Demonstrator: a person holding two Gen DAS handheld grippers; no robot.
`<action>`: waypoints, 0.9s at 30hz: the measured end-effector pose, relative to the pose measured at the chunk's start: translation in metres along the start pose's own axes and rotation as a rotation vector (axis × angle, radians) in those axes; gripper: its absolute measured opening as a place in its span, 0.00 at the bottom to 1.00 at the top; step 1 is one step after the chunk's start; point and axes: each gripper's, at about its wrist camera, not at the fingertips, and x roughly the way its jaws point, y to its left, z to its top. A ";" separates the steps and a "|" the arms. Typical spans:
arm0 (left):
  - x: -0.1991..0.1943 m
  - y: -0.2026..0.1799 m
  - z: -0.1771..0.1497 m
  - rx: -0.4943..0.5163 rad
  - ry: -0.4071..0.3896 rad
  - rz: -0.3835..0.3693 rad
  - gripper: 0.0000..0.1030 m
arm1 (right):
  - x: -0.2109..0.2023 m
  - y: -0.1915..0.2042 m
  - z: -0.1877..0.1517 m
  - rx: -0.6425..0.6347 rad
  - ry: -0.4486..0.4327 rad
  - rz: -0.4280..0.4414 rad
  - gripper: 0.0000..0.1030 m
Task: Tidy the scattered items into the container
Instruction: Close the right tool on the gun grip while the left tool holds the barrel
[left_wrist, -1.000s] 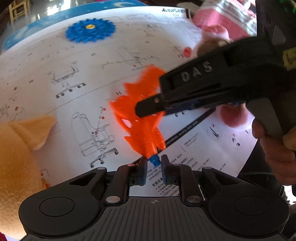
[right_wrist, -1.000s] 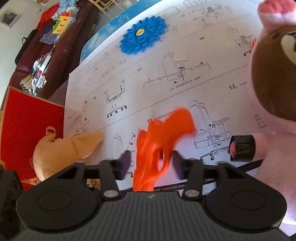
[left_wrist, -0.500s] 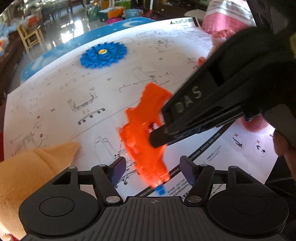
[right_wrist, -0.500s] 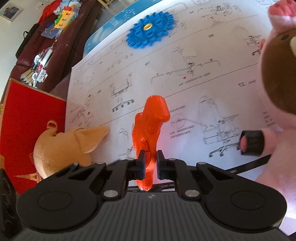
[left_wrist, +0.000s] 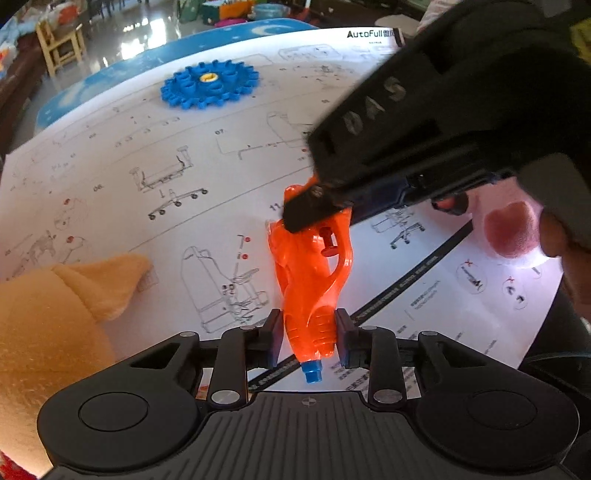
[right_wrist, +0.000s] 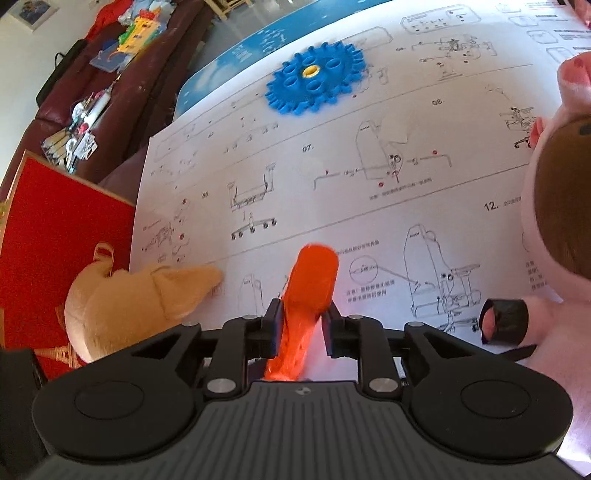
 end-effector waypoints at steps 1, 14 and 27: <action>0.000 -0.001 0.000 0.001 0.000 -0.008 0.27 | 0.001 -0.001 0.002 0.004 -0.002 -0.005 0.38; 0.005 -0.004 0.004 -0.001 -0.001 0.044 0.49 | 0.013 0.003 0.004 -0.006 -0.006 -0.020 0.29; 0.003 -0.001 0.005 -0.013 0.005 0.009 0.26 | 0.031 0.003 0.002 -0.011 0.058 -0.044 0.35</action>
